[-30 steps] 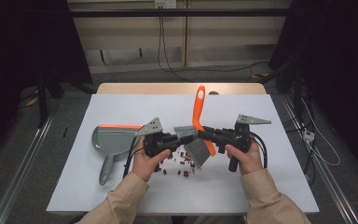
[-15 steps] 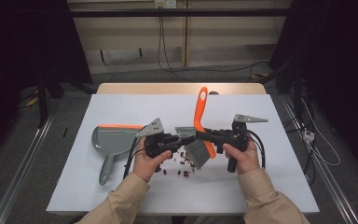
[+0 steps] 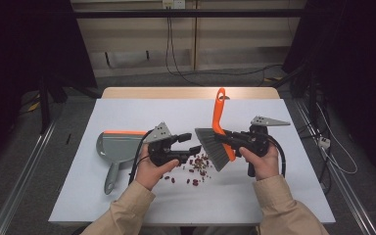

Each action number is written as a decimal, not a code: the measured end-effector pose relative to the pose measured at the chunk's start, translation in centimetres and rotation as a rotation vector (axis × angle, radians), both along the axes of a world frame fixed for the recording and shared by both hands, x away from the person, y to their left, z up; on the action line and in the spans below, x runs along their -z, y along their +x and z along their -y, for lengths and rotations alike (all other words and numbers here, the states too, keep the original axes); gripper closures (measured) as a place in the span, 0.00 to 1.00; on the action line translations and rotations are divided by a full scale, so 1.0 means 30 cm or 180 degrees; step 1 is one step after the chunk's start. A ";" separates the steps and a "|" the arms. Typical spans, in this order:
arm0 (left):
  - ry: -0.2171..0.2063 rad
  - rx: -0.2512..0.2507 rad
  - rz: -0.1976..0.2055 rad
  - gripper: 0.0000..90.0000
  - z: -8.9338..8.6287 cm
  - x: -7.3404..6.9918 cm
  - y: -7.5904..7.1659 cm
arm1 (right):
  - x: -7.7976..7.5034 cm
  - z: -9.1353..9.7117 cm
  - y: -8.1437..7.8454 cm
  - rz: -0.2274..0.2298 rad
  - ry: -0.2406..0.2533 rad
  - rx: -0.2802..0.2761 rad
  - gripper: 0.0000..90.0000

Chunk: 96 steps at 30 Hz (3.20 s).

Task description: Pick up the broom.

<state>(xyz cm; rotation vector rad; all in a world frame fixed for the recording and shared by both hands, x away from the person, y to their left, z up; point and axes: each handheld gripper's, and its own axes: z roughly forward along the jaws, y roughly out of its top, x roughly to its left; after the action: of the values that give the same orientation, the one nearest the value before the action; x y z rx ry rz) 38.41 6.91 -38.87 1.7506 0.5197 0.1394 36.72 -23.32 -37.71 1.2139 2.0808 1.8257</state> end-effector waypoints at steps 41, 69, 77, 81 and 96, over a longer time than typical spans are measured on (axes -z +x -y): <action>0.0188 -0.0384 0.0025 0.16 -0.252 -0.015 0.018 | 0.087 0.010 0.070 -0.0131 -0.1389 0.0792 0.79; 0.0245 -0.0485 0.0045 0.15 -0.296 -0.005 0.017 | 0.167 -0.041 0.084 -0.0091 -0.1641 0.0664 0.74; 0.0249 -0.0518 0.0067 0.11 -0.317 -0.010 0.016 | 0.166 -0.024 0.050 -0.0040 -0.1705 0.0724 0.78; 0.0243 -0.0544 0.0085 0.07 -0.344 -0.013 0.011 | 0.169 -0.037 0.036 -0.0010 -0.1704 0.0810 0.79; 0.0355 -0.0582 0.0153 0.06 -0.441 0.008 -0.006 | 0.181 -0.130 -0.014 0.0154 -0.1831 0.1022 0.79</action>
<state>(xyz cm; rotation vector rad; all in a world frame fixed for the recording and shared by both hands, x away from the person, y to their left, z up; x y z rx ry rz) 38.21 20.15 -39.10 1.8016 0.6468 0.3444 36.31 -19.42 -43.13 1.2235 2.0252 1.0090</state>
